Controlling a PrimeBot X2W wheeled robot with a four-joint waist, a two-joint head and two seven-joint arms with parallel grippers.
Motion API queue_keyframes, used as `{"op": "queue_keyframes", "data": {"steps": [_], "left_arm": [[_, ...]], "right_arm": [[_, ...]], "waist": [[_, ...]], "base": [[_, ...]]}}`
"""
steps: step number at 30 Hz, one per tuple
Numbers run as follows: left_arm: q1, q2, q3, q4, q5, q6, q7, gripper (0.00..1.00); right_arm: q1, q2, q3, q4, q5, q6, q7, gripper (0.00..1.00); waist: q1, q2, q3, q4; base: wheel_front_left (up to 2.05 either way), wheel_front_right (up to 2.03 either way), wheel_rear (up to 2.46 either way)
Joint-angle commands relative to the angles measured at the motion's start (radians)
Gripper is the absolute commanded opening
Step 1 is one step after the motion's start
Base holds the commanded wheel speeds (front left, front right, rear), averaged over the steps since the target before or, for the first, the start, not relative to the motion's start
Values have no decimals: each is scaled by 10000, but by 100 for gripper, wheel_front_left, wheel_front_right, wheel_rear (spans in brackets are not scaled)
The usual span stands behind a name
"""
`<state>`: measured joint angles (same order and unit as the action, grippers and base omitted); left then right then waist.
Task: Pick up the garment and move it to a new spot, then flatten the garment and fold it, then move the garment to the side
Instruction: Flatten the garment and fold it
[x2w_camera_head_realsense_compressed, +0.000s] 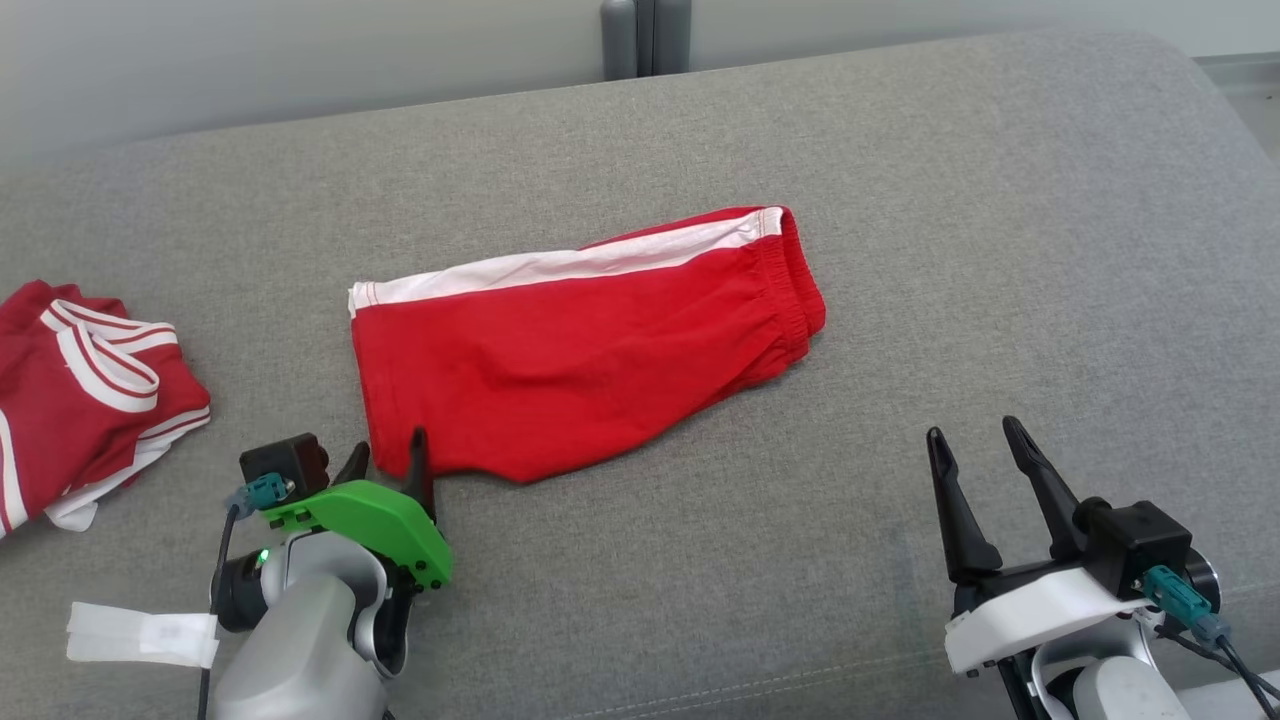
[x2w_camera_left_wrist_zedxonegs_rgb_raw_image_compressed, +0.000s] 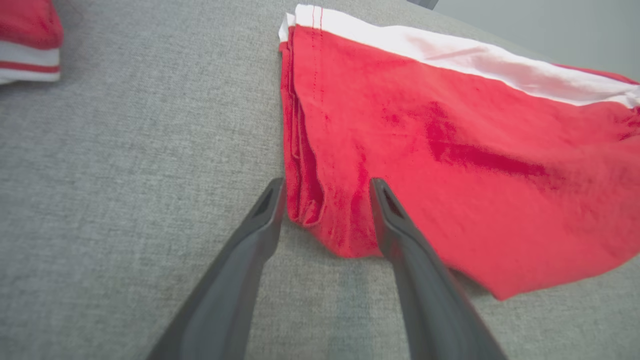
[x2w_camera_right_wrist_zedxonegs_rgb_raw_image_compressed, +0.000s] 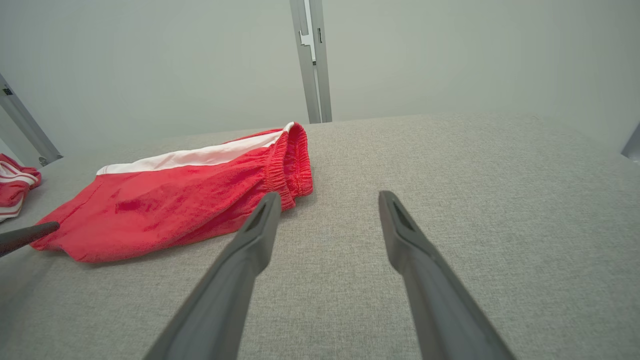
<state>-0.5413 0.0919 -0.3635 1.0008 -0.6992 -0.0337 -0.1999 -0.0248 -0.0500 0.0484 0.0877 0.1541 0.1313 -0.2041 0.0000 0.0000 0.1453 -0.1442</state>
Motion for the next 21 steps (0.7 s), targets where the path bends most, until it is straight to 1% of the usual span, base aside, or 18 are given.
{"op": "queue_keyframes", "data": {"steps": [1,4,6,7,9,10,13,16,21], "left_arm": [[155,154,-18,-219,121,62,-253,100],[344,285,-34,-717,438,162,-554,100],[552,402,82,-1337,689,264,-656,100],[552,402,82,-1337,689,264,-656,100],[926,520,492,-2568,1085,456,-659,100],[1304,485,688,-3174,1294,514,-657,100],[2313,367,1354,-4939,1847,513,-644,100],[3374,108,2021,-6466,2297,458,-648,100],[4795,-132,2522,-7963,3055,156,-648,100]], "right_arm": [[103,-11,28,-13,-3,-11,2,100],[123,-11,74,102,28,-11,97,100],[121,-14,42,181,81,-11,147,100],[121,-14,42,181,81,-11,147,100],[90,-11,12,300,133,-11,230,100],[69,-9,5,359,176,-11,283,100],[37,-14,-40,580,207,-11,502,100],[26,-10,-85,770,148,-11,649,100],[44,-10,-200,931,57,-11,731,100]], "waist": [[0,0,-125,102],[0,0,-289,217],[0,0,-432,319],[0,0,-432,319],[0,0,-566,457],[0,0,-648,537],[0,0,-912,783],[0,0,-1217,1065],[0,0,-1589,1537]], "base": [[0,0,0],[0,0,0],[0,0,0],[0,0,0],[0,0,0],[0,0,0],[0,0,0],[0,0,0],[0,0,0]]}}
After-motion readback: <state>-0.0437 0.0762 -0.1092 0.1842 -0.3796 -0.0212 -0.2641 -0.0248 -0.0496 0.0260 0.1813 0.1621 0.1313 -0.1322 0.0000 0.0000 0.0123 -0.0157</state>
